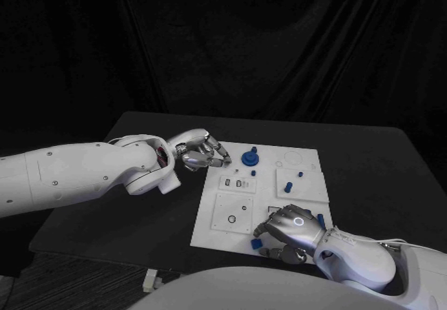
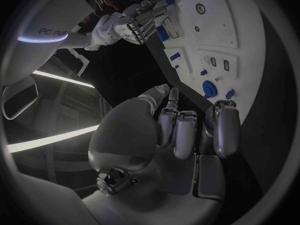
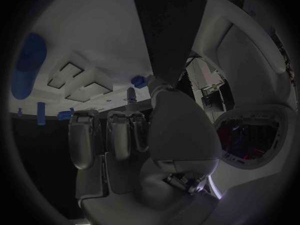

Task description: Assemble the parts on the task board

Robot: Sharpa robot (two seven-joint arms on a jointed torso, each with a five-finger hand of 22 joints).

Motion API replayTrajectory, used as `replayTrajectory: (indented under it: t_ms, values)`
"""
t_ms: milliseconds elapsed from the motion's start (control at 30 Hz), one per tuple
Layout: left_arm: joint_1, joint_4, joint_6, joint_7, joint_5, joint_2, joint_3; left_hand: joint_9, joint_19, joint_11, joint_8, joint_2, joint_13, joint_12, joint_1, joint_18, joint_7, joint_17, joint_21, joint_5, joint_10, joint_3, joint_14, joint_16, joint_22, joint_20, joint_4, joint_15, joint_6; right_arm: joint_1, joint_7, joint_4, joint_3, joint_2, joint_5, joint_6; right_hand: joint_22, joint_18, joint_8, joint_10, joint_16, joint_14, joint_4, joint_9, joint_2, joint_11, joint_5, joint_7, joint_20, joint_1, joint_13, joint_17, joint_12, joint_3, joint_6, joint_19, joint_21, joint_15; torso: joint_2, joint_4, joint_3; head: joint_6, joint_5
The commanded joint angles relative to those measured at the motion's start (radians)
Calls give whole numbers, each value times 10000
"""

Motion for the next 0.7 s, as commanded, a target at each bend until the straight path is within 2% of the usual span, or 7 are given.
replayTrajectory:
  t_ms: [33, 200, 467, 700]
  values:
    - [-18, 22, 71, 113, 85, -1, 9, -25, -73, 74, 46, 7, 1346, -39, 111, 155, 37, 2258, -60, 39, 6, -11, 821, -41, 1930, -15, 70, 72, 0, -28, -257, -44, 2, 31, -109, -265, 2635, -76, -27, 1061, -44, 1035, -4, 8, 79, 67, 65, -6, 66, -14, 2634, 2468, 37, 54, -55, 1058, 32, 83, 4, -2, 2, -2, 6]
    - [-23, 19, 91, 101, 85, -2, 9, -28, -79, 74, 49, 13, 1346, -39, 117, 157, 36, 2256, -70, 41, 5, -9, 819, -43, 1927, -14, 75, 72, 3, -33, -304, -113, 2, 79, -109, -214, 2635, -76, -21, 1061, -53, 1032, -5, 11, 92, 69, 70, -5, 68, -18, 2634, 2453, 37, 63, -44, 1058, 32, 84, 1, 4, 1, -2, 22]
    - [-33, 17, 112, 98, 85, 3, 9, -31, -85, 73, 54, 19, 1343, -41, 127, 159, 34, 2254, -82, 43, 3, -6, 818, -45, 1924, -14, 81, 73, 7, -56, -335, -242, 2, 211, -108, -152, 2631, -72, 89, 1061, -56, 1030, -19, 85, 107, 88, -395, 10, 87, -53, 2634, 2444, 37, 66, 149, 1051, 20, 100, 2, 4, 2, -2, 15]
    - [-39, 10, 129, 97, 85, 5, 9, -33, -86, 72, 60, 23, 1339, -47, 140, 160, 31, 2252, -83, 45, -1, -3, 817, -48, 1923, -13, 83, 73, 13, -87, -280, -357, 2, 331, -108, -123, 2630, -72, 235, 1061, -58, 1028, -73, 184, 119, 82, -456, -12, 90, 30, 2634, 2437, 37, 92, 404, 1051, 20, 97, 3, -3, -1, -2, 28]
